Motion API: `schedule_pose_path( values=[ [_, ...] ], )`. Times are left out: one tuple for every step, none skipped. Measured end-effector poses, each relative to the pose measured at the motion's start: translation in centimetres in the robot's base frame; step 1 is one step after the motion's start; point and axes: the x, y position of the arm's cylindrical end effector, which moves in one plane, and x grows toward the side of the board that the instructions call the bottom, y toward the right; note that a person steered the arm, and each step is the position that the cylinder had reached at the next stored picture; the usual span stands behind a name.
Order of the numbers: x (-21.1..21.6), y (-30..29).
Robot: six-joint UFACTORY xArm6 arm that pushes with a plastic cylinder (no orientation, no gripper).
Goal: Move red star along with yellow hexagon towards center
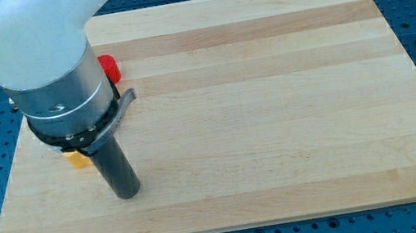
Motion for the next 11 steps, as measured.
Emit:
schedule_pose_path(
  values=[
    [-0.2,-4.6],
    [-2.8,-8.5],
    [-6.5,-9.5],
    [-13.4,-9.5],
    [-15.8,-9.5],
    [-15.8,-9.5],
    [-14.5,-8.7],
    [-13.7,-8.5],
    [-13.7,-8.5],
    [-13.0,-4.7],
    [-13.0,-4.7]
  ],
)
